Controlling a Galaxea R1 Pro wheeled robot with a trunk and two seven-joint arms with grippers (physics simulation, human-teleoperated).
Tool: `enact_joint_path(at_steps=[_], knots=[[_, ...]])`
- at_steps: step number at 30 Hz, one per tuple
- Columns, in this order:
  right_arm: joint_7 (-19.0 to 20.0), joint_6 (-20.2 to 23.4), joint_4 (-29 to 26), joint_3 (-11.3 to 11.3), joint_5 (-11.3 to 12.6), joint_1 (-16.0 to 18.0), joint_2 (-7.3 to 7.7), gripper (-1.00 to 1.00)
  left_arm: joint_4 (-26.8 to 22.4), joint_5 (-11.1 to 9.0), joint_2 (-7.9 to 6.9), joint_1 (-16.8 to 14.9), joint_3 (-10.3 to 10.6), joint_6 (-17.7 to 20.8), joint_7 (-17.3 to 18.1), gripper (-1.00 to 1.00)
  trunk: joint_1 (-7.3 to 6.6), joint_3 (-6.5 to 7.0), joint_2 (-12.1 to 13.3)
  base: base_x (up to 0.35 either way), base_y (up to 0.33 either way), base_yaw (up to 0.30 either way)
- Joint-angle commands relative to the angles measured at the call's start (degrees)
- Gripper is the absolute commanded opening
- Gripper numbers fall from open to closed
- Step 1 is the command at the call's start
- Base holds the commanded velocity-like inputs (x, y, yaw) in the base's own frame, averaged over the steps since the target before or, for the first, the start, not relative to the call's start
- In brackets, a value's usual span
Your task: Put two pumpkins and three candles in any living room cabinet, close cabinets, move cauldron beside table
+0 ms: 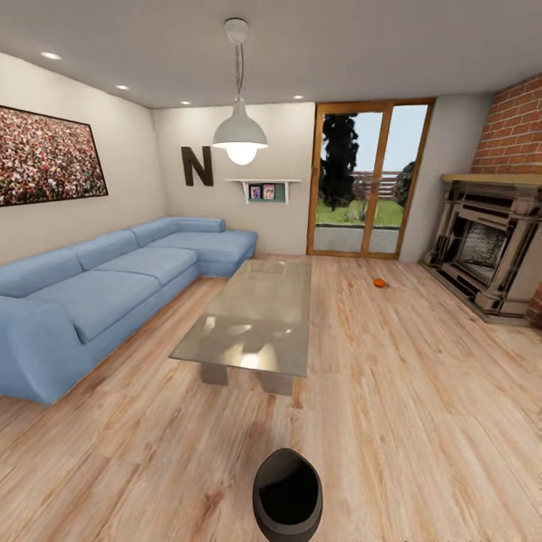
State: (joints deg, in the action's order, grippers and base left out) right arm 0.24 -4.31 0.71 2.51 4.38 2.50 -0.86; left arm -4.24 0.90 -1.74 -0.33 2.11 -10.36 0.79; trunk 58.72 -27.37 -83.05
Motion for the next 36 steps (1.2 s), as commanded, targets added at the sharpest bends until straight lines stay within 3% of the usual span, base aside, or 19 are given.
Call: enact_joint_path(at_steps=[1,11,21,36], knots=[[0.0,-0.3,0.1,0.2,0.5,0.1,-0.02,1.00,0.0,0.1,-0.02,0.0,0.2,-0.2,0.1,1.00,0.01,-0.02,0.0,0.168,0.081,-0.289],[0.0,0.0,0.0,0.1,0.3,0.1,-0.70,1.00,0.0,0.2,-0.02,0.0,0.3,-0.2,0.0,1.00,0.01,0.33,0.0,0.156,0.064,-0.184],[0.1,0.3,-0.1,-0.6,-0.2,0.1,-0.89,1.00,0.0,0.2,-0.85,0.0,0.3,-0.2,-0.6,1.00,0.01,0.36,0.0,0.077,0.001,-0.008],[-0.7,-1.6,-0.1,-0.5,-0.4,0.1,-0.82,1.00,0.0,0.2,-0.95,0.0,0.4,-0.2,-0.8,1.00,0.01,0.36,0.0,0.013,0.000,0.000]])
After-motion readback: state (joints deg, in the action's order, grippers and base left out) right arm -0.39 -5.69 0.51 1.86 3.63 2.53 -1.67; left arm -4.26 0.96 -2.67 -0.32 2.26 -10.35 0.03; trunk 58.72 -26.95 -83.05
